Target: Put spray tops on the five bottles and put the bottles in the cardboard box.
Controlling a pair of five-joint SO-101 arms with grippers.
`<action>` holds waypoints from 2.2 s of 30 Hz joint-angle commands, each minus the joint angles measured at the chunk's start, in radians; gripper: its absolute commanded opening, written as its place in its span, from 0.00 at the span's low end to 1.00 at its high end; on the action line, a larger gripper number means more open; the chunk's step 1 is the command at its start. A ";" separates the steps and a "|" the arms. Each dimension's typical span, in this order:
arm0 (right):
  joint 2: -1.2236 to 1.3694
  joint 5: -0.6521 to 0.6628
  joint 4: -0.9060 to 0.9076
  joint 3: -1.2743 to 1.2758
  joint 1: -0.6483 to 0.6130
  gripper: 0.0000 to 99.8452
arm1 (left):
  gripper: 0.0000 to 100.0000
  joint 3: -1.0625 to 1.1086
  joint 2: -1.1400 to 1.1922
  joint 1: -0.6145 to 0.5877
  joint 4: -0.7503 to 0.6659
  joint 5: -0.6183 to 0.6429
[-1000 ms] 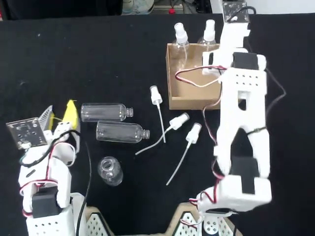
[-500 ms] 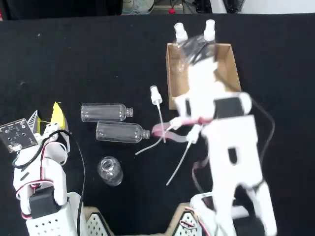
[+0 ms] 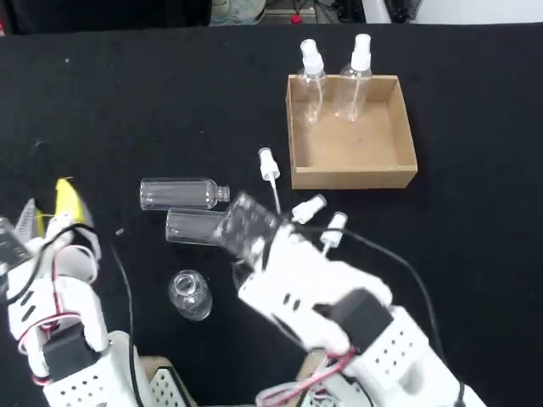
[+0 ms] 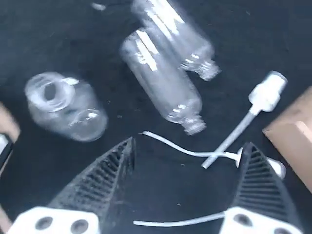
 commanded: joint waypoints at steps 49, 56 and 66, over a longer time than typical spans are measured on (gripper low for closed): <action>-0.387 -0.190 -0.542 0.584 -0.439 0.40 | 0.18 0.082 -0.002 -0.131 -0.180 0.147; -0.387 -0.190 -0.583 0.610 -0.439 0.40 | 0.18 0.082 -0.002 -0.131 -0.180 0.147; -0.354 -0.187 -0.671 0.679 -0.437 0.36 | 0.18 0.082 -0.002 -0.125 -0.178 0.147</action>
